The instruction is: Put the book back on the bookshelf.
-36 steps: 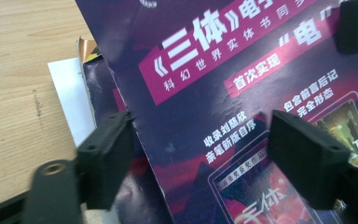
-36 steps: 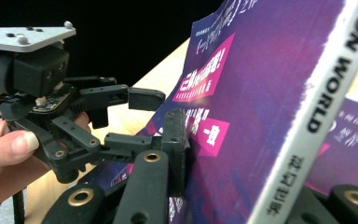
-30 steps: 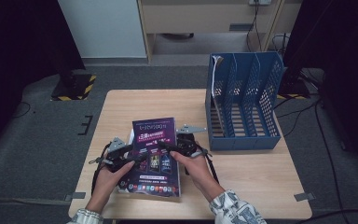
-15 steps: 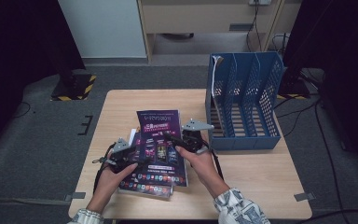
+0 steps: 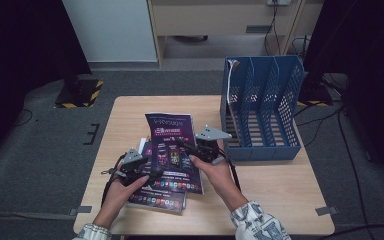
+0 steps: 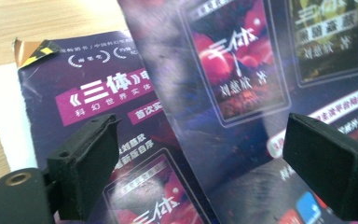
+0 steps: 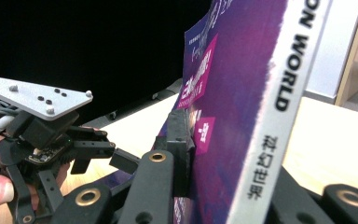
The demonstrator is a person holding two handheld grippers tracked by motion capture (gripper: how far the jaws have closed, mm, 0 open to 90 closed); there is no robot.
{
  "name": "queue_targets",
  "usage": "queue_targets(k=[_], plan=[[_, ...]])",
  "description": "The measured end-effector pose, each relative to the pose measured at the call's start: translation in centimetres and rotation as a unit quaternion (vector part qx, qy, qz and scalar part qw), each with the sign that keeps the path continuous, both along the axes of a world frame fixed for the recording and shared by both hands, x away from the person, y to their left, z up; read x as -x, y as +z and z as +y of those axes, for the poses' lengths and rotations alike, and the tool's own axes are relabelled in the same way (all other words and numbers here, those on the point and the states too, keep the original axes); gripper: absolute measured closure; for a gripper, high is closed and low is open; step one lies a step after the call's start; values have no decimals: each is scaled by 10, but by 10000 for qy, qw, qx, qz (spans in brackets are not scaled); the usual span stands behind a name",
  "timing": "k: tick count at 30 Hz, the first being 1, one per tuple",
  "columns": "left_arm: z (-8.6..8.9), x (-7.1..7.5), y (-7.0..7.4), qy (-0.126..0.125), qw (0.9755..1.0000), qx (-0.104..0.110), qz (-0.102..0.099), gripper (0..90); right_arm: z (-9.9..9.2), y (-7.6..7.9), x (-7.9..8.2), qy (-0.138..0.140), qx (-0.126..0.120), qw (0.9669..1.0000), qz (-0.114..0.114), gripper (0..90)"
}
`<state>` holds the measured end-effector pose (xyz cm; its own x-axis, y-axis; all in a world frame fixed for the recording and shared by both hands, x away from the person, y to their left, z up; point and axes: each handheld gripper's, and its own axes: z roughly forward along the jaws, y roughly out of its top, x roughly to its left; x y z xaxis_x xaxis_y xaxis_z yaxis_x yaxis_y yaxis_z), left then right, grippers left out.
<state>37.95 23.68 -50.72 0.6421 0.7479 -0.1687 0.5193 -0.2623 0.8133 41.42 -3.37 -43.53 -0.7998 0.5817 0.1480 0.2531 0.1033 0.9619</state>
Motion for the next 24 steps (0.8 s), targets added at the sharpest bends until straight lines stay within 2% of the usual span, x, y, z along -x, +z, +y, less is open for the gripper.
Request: queue_targets(k=[3,7,10,14,16,19,24], plan=[[-2,0,0,-58,10000,-27,-8,105,-1,2,1,54,-49,9999,-135,800],[-3,0,0,-84,10000,-35,-21,105,0,3,2,70,-40,9998,-180,801],[-3,-1,0,-57,10000,35,9,105,0,4,2,58,-39,9998,-195,801],[-4,-3,-1,-80,10000,-4,17,105,-1,5,2,57,-61,9997,-224,802],[-4,-5,-2,-40,10000,39,27,108,-2,6,2,76,-115,9995,-270,803],[-3,-6,-2,-114,9999,54,53,111,-3,9,3,94,-170,9991,-369,805],[-3,-6,-2,-151,9998,72,55,109,-1,11,5,125,-136,9986,-490,807]])
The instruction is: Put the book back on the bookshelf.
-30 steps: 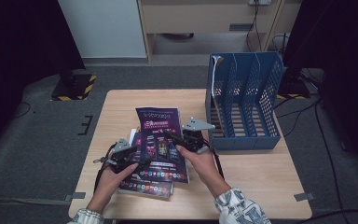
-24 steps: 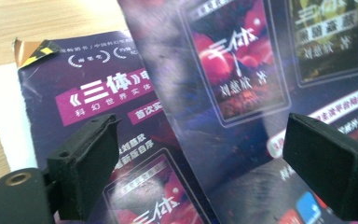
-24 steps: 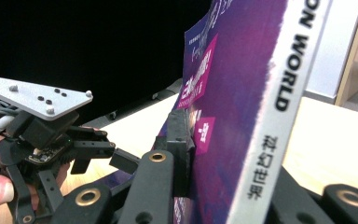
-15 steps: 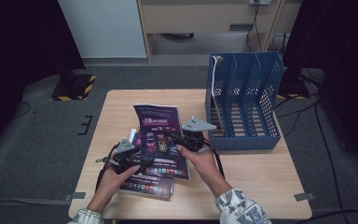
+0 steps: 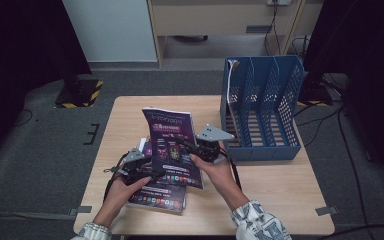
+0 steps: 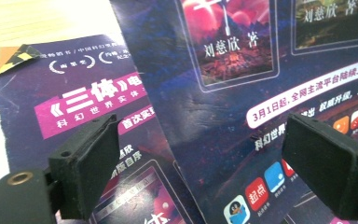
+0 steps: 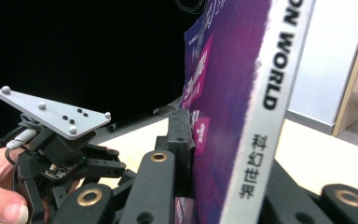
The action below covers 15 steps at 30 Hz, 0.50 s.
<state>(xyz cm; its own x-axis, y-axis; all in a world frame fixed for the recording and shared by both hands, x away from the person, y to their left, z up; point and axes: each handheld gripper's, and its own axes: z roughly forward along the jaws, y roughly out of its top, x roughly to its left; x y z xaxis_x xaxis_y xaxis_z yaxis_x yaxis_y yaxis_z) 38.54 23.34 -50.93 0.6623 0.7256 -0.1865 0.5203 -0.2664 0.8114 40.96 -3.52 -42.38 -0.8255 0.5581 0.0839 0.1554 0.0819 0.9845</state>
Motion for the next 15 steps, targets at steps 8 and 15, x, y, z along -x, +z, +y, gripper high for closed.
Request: queue_targets(k=[8,15], plan=[[0,0,0,-135,9999,13,21,161,-2,4,1,18,-96,9999,-92,809],[-2,-2,-1,-183,9998,47,106,170,-4,7,1,30,-160,9998,-143,814]])
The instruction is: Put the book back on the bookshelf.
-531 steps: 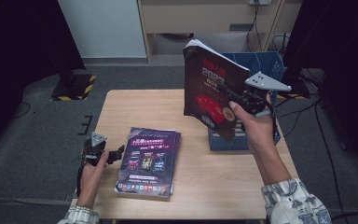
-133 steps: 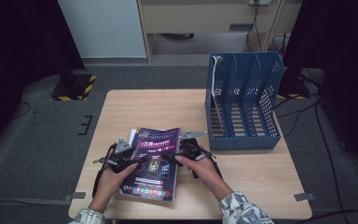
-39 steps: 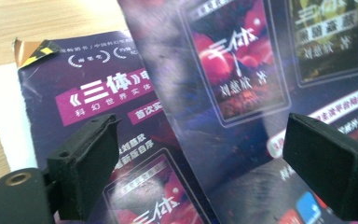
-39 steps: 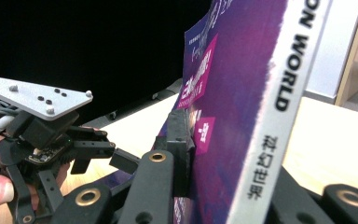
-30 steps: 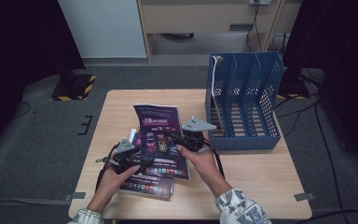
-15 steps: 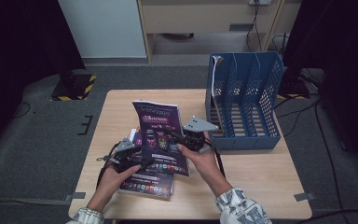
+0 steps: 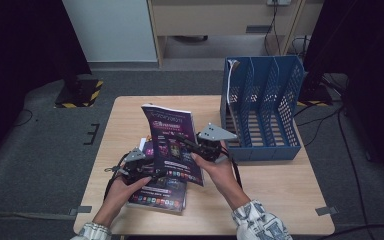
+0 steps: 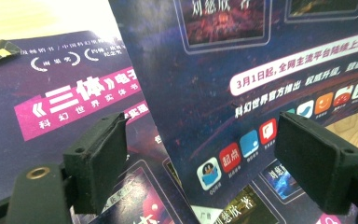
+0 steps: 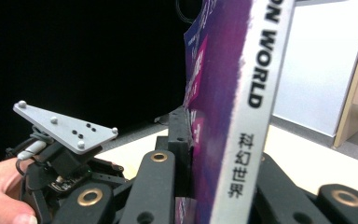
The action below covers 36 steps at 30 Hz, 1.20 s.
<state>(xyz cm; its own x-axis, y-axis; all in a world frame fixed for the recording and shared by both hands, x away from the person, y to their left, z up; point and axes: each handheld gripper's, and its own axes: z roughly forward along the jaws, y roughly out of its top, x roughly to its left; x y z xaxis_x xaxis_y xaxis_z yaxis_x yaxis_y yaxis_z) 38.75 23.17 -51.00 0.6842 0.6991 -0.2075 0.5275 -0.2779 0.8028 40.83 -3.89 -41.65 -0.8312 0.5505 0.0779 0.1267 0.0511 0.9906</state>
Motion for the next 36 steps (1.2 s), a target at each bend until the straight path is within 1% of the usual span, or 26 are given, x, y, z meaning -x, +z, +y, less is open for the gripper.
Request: queue_targets(k=[4,7,8,9,11,12,13,14,15,16,17,18,19,20,21,22,23,24,27,28,30,31,32,33,34,36], plan=[[0,-2,0,-10,10000,28,-54,165,1,1,1,46,12,10000,-42,815],[2,-8,0,15,10000,20,6,146,2,2,1,91,5,9999,-57,816],[2,-10,0,9,10000,60,29,145,2,2,1,103,1,9999,-61,816],[2,-13,0,-21,10000,79,47,146,2,2,1,111,-2,9999,-62,817],[1,-16,0,-72,9999,44,57,146,3,2,1,127,-9,9999,-62,817],[-1,-19,-1,-153,9998,33,136,152,3,2,1,137,-14,9999,-67,818],[-1,-19,-1,-153,9998,33,136,162,3,2,1,137,-14,9999,-67,818],[-2,-20,-1,-248,9996,50,159,162,3,2,2,141,-12,9999,-60,818],[-3,-20,-1,-312,9994,67,137,250,4,2,2,168,3,9998,-74,819],[-4,-18,-1,-390,9992,55,99,250,4,2,2,168,3,9998,-74,819],[-5,-17,0,-454,9989,37,68,288,4,1,2,170,-2,9998,-82,820],[-7,-16,0,-448,9990,-5,50,342,5,1,2,180,4,9998,-92,820],[-8,-16,1,-410,9991,-43,32,352,5,1,3,178,12,9998,-100,822],[-7,-16,2,-397,9992,-54,40,384,5,0,3,175,29,9998,-105,822],[-6,-15,3,-396,9992,-57,55,411,5,0,3,167,40,9998,-101,822],[-4,-15,6,-363,9993,-17,110,444,5,0,3,160,44,9998,-102,822],[-2,-14,8,-339,9994,18,120,501,4,-1,2,125,36,9999,-93,822],[-1,-14,10,-325,9994,71,117,609,2,-1,1,107,29,9999,-80,822],[-1,-12,12,-319,9994,77,100,663,0,-2,0,83,18,10000,-3,823],[0,-11,14,-323,9994,98,122,677,-1,-2,-1,67,32,10000,24,823],[0,-10,15,-321,9993,106,126,688,-2,-2,-2,21,56,10000,41,823],[0,-10,16,-303,9994,96,100,703,-3,-2,-2,-52,137,9999,55,823],[0,-9,18,-248,9997,71,13,724,-5,-2,-3,-73,129,9998,97,824],[0,-9,18,-248,9997,71,13,732,-5,-2,-3,-73,129,9998,97,824],[2,-9,19,-173,9998,50,-55,745,-6,-1,-4,-100,139,9998,103,825],[6,-9,21,-30,9999,64,-126,759,-7,-1,-4,-97,124,9998,107,825]])
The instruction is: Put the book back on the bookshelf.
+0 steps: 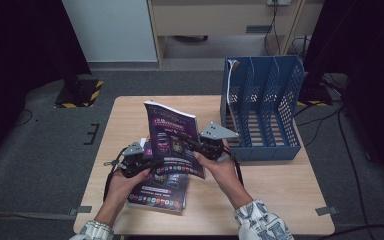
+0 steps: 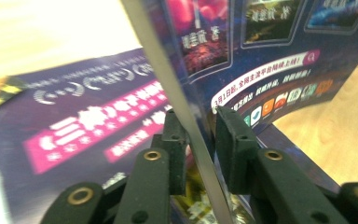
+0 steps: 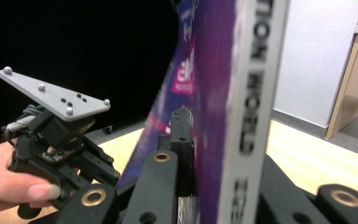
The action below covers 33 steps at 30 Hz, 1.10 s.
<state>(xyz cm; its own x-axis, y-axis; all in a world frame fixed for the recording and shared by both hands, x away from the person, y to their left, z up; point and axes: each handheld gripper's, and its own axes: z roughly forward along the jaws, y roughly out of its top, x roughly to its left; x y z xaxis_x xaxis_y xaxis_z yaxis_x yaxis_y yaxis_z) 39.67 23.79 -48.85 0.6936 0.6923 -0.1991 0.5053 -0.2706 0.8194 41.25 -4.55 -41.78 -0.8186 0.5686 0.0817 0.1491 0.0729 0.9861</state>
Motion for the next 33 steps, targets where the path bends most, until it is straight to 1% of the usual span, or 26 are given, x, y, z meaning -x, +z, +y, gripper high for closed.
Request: queue_targets(k=[1,3,4,7,9,12,15,17,19,21,23,25,28,29,33], plan=[[2,0,1,69,10000,-3,-49,775,0,0,0,0,-5,10000,12,825],[5,2,3,197,9995,-103,-208,808,1,0,0,-20,27,10000,7,823],[6,2,3,241,9993,-130,-256,813,1,0,0,-16,37,10000,19,823],[5,3,4,287,9989,-175,-312,817,2,-1,0,-2,35,10000,36,824],[5,3,4,341,9985,-249,-361,817,2,-1,0,4,31,10000,33,823],[5,4,5,409,9976,-324,-466,817,3,-1,0,18,39,10000,22,817],[4,5,4,418,9974,-337,-485,817,3,0,0,25,12,10000,37,808],[5,6,4,410,9974,-342,-485,816,2,2,0,85,-33,9999,49,792],[5,6,3,392,9974,-364,-492,816,2,5,1,114,-68,9999,10,762],[6,6,2,404,9975,-346,-476,816,4,7,1,185,-27,9998,2,718],[6,7,2,404,9974,-356,-470,815,6,7,2,252,-38,9997,2,673],[6,8,1,415,9974,-348,-475,815,8,6,2,292,-12,9995,-83,627],[6,9,1,409,9973,-347,-498,815,8,6,1,320,23,9994,-139,605],[6,9,1,408,9973,-352,-504,815,8,6,0,331,36,9994,-127,589],[6,9,1,415,9971,-375,-511,815,7,8,-1,415,62,9991,-111,584]])
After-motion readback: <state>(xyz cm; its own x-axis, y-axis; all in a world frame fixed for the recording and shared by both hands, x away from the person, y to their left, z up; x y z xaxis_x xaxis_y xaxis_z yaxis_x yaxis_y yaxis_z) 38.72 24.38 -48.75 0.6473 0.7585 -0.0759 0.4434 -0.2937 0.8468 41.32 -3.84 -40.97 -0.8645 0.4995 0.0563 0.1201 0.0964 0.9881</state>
